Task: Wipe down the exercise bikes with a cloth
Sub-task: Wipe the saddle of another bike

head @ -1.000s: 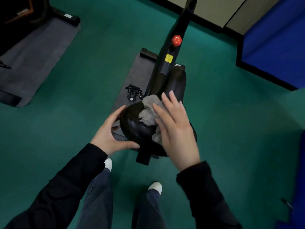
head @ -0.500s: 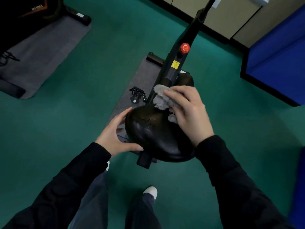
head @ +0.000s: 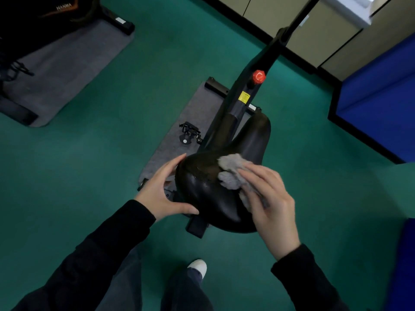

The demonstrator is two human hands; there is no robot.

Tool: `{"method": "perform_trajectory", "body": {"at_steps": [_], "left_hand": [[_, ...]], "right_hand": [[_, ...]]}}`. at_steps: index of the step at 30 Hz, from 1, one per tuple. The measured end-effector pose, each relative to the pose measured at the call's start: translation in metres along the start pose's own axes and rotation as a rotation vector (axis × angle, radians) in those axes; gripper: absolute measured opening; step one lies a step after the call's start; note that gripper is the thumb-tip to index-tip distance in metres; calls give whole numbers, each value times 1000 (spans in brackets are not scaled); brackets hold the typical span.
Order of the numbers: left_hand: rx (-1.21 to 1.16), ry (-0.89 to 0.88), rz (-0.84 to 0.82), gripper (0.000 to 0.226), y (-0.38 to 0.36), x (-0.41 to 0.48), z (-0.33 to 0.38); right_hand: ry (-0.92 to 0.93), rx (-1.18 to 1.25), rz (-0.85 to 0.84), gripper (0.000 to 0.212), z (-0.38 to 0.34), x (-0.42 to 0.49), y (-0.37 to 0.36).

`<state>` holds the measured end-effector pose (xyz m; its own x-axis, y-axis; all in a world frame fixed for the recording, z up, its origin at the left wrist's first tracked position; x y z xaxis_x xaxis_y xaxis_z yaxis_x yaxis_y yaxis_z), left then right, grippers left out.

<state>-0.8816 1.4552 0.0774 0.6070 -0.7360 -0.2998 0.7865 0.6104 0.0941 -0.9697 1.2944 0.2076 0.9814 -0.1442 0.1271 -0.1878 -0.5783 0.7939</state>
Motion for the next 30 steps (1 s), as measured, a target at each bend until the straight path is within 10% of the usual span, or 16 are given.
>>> {"method": "perform_trajectory", "body": {"at_steps": [5, 11, 20, 30], "left_hand": [[-16, 0, -1, 110, 0, 0, 0], [-84, -18, 5, 109, -2, -1, 1], [-256, 16, 119, 118, -11, -14, -19], [-447, 20, 251, 104, -26, -28, -32]], "right_hand": [[-314, 57, 254, 24, 16, 1, 9], [12, 20, -76, 20, -41, 34, -35], [-107, -16, -36, 19, -30, 42, -26], [195, 59, -303, 17, -46, 31, -30]]}}
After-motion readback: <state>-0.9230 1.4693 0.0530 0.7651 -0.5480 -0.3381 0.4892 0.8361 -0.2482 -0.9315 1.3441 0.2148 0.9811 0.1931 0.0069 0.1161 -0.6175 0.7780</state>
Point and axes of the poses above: each hand's wrist, its own x-axis towards the middle knuckle, its own y-axis out of the back of the hand, z = x × y, the point moved 10 cm from there along x, towards the middle knuckle, and after that the axes turned 10 degrees about -z, right-handed, at the moved point
